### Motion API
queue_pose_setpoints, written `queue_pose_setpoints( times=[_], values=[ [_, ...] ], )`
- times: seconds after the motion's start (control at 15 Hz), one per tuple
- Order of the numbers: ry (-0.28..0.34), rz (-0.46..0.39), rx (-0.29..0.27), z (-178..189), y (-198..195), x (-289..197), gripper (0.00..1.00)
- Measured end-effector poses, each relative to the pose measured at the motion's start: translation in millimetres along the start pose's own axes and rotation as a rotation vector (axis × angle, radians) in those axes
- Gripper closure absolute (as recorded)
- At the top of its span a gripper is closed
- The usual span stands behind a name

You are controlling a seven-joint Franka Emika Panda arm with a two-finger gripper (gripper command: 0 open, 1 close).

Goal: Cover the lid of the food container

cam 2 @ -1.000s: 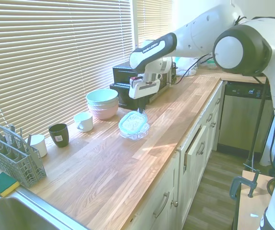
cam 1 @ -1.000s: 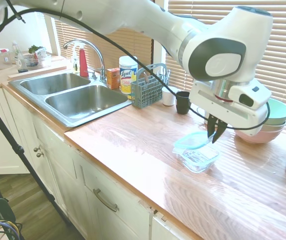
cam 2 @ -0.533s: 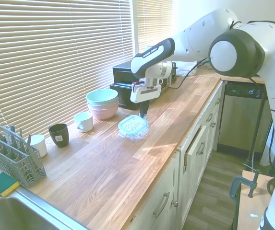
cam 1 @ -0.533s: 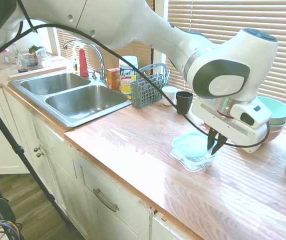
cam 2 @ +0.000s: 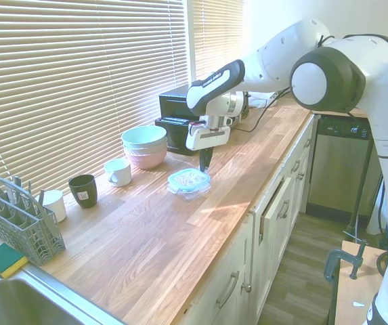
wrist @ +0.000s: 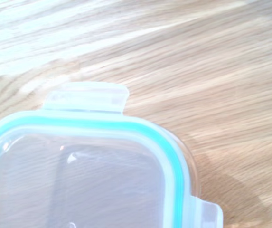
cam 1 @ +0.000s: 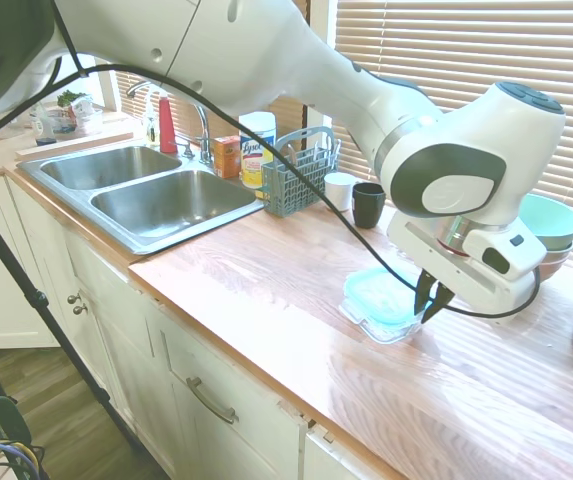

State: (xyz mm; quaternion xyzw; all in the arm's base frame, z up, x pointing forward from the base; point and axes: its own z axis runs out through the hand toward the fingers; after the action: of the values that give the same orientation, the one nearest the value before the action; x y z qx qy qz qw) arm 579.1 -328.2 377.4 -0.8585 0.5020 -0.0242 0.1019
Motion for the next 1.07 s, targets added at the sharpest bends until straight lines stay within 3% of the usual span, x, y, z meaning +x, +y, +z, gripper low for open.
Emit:
queue_pose_setpoints(
  times=[0.8, 1.07],
  values=[
    [-0.009, 0.022, -0.005, -10, 11, 3, 0.0],
    [0.016, 0.026, 0.018, -40, 16, 1, 0.0]
  ],
)
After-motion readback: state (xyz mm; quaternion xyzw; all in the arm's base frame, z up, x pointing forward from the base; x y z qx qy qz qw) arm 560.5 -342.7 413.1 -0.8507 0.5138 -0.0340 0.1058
